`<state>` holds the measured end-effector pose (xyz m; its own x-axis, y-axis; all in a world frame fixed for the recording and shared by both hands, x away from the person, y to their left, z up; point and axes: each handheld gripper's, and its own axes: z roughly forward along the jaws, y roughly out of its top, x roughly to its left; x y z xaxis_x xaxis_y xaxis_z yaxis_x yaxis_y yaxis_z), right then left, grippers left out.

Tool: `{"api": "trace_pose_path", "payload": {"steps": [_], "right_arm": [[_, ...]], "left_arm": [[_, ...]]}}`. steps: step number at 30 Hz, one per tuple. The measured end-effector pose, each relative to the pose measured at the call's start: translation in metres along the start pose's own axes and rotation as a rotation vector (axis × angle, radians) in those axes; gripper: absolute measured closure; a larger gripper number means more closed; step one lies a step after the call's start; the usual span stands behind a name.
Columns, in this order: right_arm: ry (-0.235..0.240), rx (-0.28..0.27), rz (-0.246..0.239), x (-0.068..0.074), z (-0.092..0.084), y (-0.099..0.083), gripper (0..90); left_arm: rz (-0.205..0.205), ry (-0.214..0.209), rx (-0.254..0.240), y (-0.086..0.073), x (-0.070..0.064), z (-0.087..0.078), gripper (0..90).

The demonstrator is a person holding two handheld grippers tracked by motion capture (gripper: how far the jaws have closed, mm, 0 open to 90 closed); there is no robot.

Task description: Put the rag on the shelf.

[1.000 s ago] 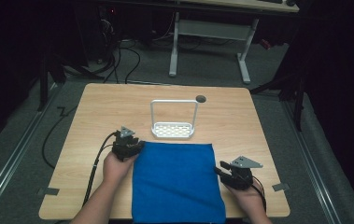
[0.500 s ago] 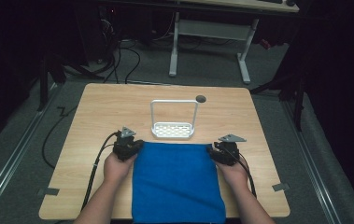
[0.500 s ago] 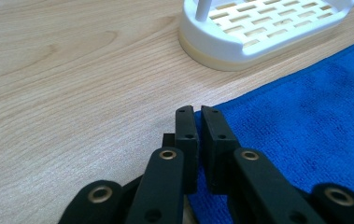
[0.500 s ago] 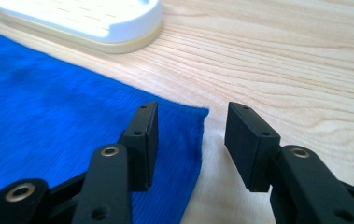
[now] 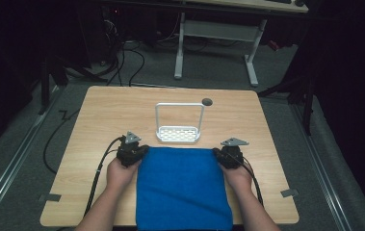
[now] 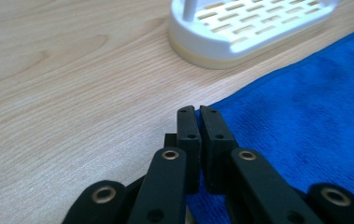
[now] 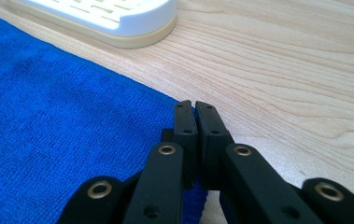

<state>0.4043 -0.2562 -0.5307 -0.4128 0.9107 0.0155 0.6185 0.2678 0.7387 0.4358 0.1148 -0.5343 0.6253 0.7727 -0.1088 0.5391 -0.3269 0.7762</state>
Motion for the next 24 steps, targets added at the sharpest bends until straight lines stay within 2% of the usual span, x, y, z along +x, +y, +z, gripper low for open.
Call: {"api": "trace_pose_path", "payload": {"steps": [3,4,5,8,10,11,13,16,18,20,22,23,24], "right_arm": [[-0.001,-0.005,0.000,0.000,-0.001,-0.001,89.0],[-0.002,-0.038,-0.011,0.002,-0.005,-0.001,89.0],[-0.002,-0.038,-0.011,0.002,-0.005,-0.001,89.0],[-0.005,-0.096,-0.037,0.005,-0.017,0.003,89.0],[0.005,-0.144,-0.056,0.011,-0.031,0.002,89.1],[0.005,-0.144,-0.056,0.011,-0.031,0.002,89.1],[0.008,-0.167,-0.063,0.014,-0.038,0.002,89.0],[0.016,-0.226,-0.065,0.016,-0.053,0.004,89.1],[0.016,-0.238,-0.065,0.017,-0.056,0.005,89.0],[0.029,-0.283,-0.054,0.018,-0.065,0.008,89.0],[0.027,-0.305,-0.058,0.020,-0.072,0.010,89.0],[0.027,-0.305,-0.058,0.020,-0.072,0.010,89.0],[0.029,-0.342,-0.064,0.022,-0.080,0.012,89.0]], "left_arm": [[0.012,0.006,-0.015,-0.001,-0.001,-0.002,87.7],[0.014,0.006,-0.033,-0.002,-0.002,-0.004,87.7],[0.014,0.006,-0.033,-0.002,-0.002,-0.004,87.8],[0.011,0.006,-0.061,-0.003,-0.005,-0.010,87.8],[-0.011,-0.004,-0.102,-0.002,-0.009,-0.019,87.8],[-0.011,-0.004,-0.102,-0.002,-0.009,-0.019,87.8],[-0.007,0.000,-0.136,0.000,-0.013,-0.027,87.8],[-0.006,0.011,-0.209,0.005,-0.019,-0.042,87.8],[-0.004,0.016,-0.222,0.006,-0.020,-0.046,87.8],[-0.009,0.020,-0.261,0.008,-0.022,-0.056,87.8],[-0.014,0.018,-0.290,0.009,-0.022,-0.063,87.8],[-0.014,0.018,-0.290,0.009,-0.022,-0.063,87.8],[-0.016,0.021,-0.317,0.011,-0.022,-0.069,87.8]]}}
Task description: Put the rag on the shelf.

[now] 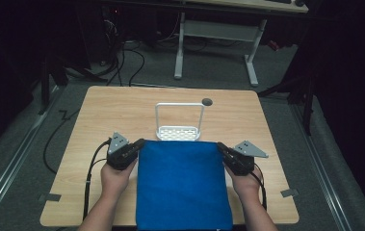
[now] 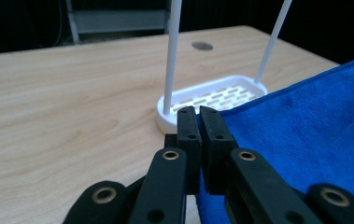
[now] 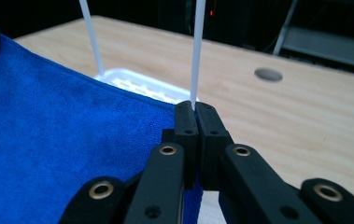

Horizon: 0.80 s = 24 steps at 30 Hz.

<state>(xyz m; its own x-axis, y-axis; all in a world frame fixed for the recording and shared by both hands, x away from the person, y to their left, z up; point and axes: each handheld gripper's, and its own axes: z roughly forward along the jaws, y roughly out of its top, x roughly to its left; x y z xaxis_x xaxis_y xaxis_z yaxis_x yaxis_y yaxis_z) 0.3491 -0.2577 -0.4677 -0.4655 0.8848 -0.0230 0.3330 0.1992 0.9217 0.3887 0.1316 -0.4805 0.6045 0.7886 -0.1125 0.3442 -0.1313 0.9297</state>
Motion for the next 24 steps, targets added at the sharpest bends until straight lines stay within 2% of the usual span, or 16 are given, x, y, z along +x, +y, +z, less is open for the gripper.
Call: {"api": "trace_pose_path", "payload": {"steps": [1,3,5,8,10,12,13,14,15,16,17,20,24], "right_arm": [[-0.003,-0.005,0.002,0.001,-0.002,0.001,89.0],[0.000,-0.030,-0.004,0.003,-0.007,0.005,89.0],[0.002,-0.046,-0.002,0.003,-0.011,0.008,89.0],[0.005,-0.099,-0.002,0.007,-0.023,0.017,89.0],[0.006,-0.106,-0.001,0.007,-0.025,0.019,89.0],[0.011,-0.145,-0.008,0.010,-0.034,0.026,89.0],[0.011,-0.145,-0.008,0.010,-0.034,0.026,89.0],[0.012,-0.169,-0.012,0.012,-0.039,0.031,89.0],[0.012,-0.169,-0.012,0.012,-0.039,0.031,89.0],[0.010,-0.196,-0.013,0.014,-0.045,0.036,89.0],[0.010,-0.196,-0.013,0.014,-0.045,0.036,89.0],[0.009,-0.252,-0.022,0.018,-0.056,0.045,89.0],[0.008,-0.284,-0.036,0.021,-0.063,0.053,89.0]], "left_arm": [[0.000,0.000,0.000,0.000,0.000,0.000,87.8],[0.007,0.001,-0.044,0.008,-0.002,-0.010,87.8],[0.010,-0.001,-0.058,0.011,-0.004,-0.013,87.8],[0.027,-0.015,-0.107,0.020,-0.011,-0.025,87.8],[0.031,-0.019,-0.123,0.023,-0.013,-0.028,87.8],[0.039,-0.022,-0.149,0.028,-0.017,-0.034,87.8],[0.044,-0.024,-0.158,0.030,-0.018,-0.036,87.8],[0.051,-0.024,-0.188,0.035,-0.022,-0.042,87.8],[0.051,-0.024,-0.188,0.035,-0.022,-0.042,87.8],[0.054,-0.028,-0.217,0.039,-0.024,-0.047,87.8],[0.054,-0.028,-0.217,0.039,-0.024,-0.047,87.8],[0.065,-0.032,-0.267,0.050,-0.029,-0.058,87.9],[0.083,-0.027,-0.294,0.058,-0.031,-0.063,87.9]]}}
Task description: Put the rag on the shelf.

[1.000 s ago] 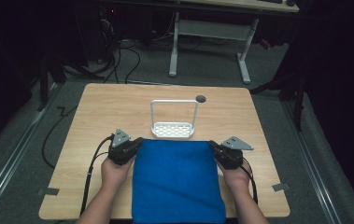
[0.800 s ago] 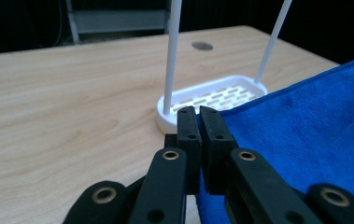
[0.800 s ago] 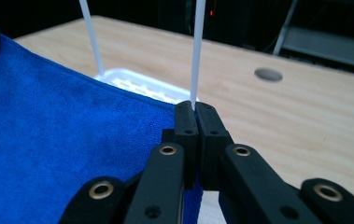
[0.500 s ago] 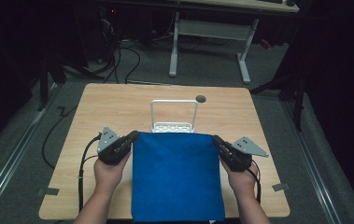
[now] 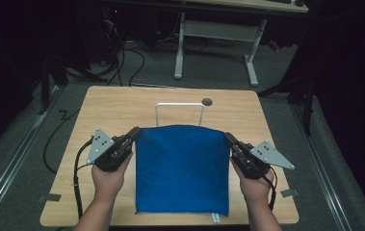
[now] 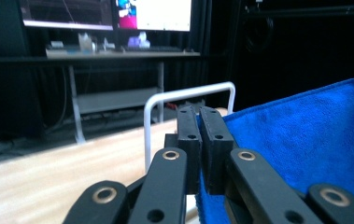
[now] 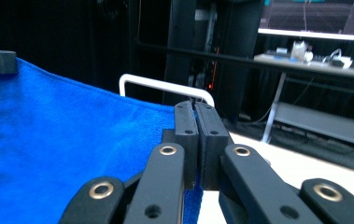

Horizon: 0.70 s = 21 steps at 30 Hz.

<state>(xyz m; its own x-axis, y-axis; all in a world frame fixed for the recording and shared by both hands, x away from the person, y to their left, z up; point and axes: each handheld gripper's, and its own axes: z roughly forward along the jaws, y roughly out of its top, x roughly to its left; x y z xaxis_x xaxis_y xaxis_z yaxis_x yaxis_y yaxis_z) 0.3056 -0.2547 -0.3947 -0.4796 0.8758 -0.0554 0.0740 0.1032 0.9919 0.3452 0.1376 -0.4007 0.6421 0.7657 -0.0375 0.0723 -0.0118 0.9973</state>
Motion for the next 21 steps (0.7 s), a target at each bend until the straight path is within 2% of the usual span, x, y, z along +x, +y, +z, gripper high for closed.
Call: {"api": "trace_pose_path", "payload": {"steps": [4,14,21], "right_arm": [[-0.002,-0.050,-0.010,0.000,-0.002,0.016,89.0],[-0.017,-0.077,-0.011,-0.015,0.005,0.040,89.1],[-0.026,-0.084,-0.014,-0.023,0.012,0.054,89.1]], "left_arm": [[0.014,0.012,-0.029,0.012,0.002,0.001,88.0],[0.056,0.038,-0.076,0.046,0.010,0.010,88.1],[0.082,0.044,-0.083,0.059,0.015,0.020,88.2]]}}
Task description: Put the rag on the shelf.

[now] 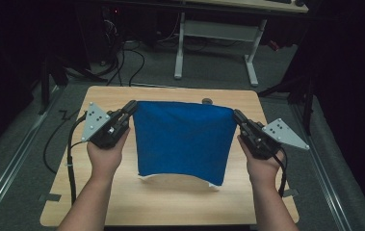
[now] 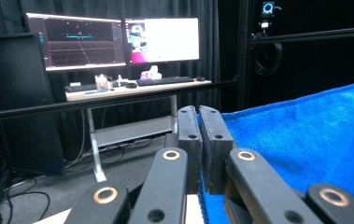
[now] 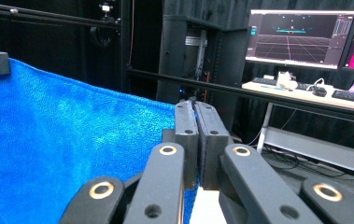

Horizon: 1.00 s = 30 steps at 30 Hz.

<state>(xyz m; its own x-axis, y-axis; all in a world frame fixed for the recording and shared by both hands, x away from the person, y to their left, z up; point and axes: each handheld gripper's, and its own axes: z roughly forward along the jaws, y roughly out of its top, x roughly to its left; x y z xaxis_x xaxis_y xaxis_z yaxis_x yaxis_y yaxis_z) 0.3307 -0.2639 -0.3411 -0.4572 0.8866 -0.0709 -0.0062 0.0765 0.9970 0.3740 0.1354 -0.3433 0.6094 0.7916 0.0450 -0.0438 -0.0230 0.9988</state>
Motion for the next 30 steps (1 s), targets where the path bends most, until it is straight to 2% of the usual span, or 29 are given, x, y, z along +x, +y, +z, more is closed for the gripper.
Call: {"api": "trace_pose_path", "payload": {"steps": [3,7,10,13,19,30], "right_arm": [[-0.008,0.004,-0.002,-0.004,0.006,0.002,89.2],[-0.019,0.017,0.026,-0.012,0.016,0.005,89.3],[-0.021,0.023,0.023,-0.016,0.020,0.007,89.3],[-0.026,0.025,0.020,-0.020,0.031,0.011,89.3],[-0.036,0.030,0.019,-0.025,0.044,0.014,89.3],[-0.069,0.050,0.036,-0.038,0.073,0.019,89.4]], "left_arm": [[0.014,0.003,0.007,0.002,0.003,0.006,88.2],[0.026,0.010,0.025,0.005,0.013,0.017,88.3],[0.033,0.017,0.029,0.007,0.018,0.021,88.3],[0.063,0.032,0.053,0.010,0.024,0.033,88.3],[0.086,0.050,0.082,0.011,0.031,0.048,88.3],[0.095,0.072,0.101,0.016,0.045,0.073,88.3]]}}
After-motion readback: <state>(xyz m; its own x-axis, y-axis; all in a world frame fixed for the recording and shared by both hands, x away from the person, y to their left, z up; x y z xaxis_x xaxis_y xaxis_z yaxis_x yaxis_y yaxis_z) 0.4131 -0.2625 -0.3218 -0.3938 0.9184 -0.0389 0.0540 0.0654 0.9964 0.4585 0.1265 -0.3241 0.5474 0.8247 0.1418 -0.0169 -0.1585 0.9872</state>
